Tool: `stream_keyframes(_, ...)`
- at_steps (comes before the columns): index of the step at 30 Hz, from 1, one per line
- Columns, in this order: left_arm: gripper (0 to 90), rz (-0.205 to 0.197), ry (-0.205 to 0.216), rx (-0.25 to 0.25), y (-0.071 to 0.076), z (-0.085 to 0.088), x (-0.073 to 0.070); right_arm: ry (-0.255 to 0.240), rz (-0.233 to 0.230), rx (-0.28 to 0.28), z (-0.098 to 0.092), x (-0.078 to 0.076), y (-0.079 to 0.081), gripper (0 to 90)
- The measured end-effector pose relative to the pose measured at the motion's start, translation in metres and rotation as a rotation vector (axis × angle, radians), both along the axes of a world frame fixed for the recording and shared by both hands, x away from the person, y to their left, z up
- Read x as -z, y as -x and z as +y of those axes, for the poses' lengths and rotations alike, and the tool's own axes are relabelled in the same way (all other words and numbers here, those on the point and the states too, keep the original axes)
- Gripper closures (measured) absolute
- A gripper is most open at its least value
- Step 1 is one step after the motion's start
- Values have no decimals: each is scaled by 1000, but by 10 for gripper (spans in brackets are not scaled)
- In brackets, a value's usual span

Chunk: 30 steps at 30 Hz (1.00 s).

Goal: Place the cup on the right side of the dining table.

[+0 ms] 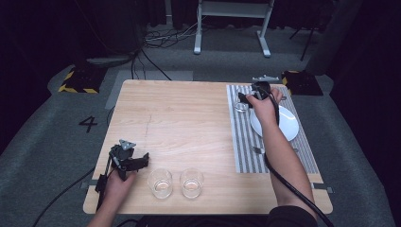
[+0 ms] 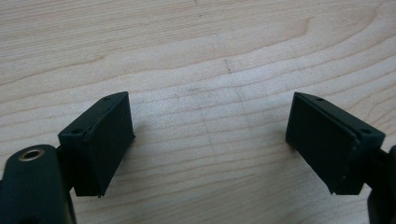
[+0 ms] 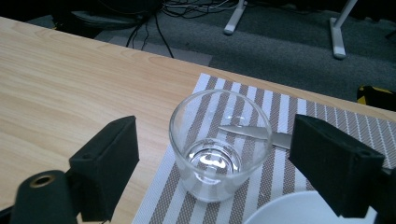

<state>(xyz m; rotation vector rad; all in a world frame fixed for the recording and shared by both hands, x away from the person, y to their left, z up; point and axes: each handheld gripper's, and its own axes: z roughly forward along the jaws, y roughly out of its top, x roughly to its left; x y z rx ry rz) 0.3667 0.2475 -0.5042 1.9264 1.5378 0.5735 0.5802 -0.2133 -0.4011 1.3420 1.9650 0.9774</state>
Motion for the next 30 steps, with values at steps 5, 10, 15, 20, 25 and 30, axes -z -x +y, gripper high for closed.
stream_keyframes(5, 153, 0, 0, 0, 0, 0, 0, 7, 28, -21, -7, -8, 15, 161)
stream_keyframes(10, 153, 0, -1, 0, 0, 0, 0, 9, 43, -34, -16, -14, 30, 161)
stream_keyframes(15, 154, 0, 0, 1, 0, 0, 0, -3, 46, -49, -23, -22, 44, 160)
stream_keyframes(20, 153, 1, 2, 3, 0, 0, 0, -3, 54, -81, -27, -28, 62, 158)
stream_keyframes(25, 153, 0, -2, 7, 0, 0, 0, -3, 57, -95, -33, -33, 79, 158)
stream_keyframes(30, 152, 0, -1, 16, 0, 0, 0, 4, 56, -101, -42, -37, 91, 158)
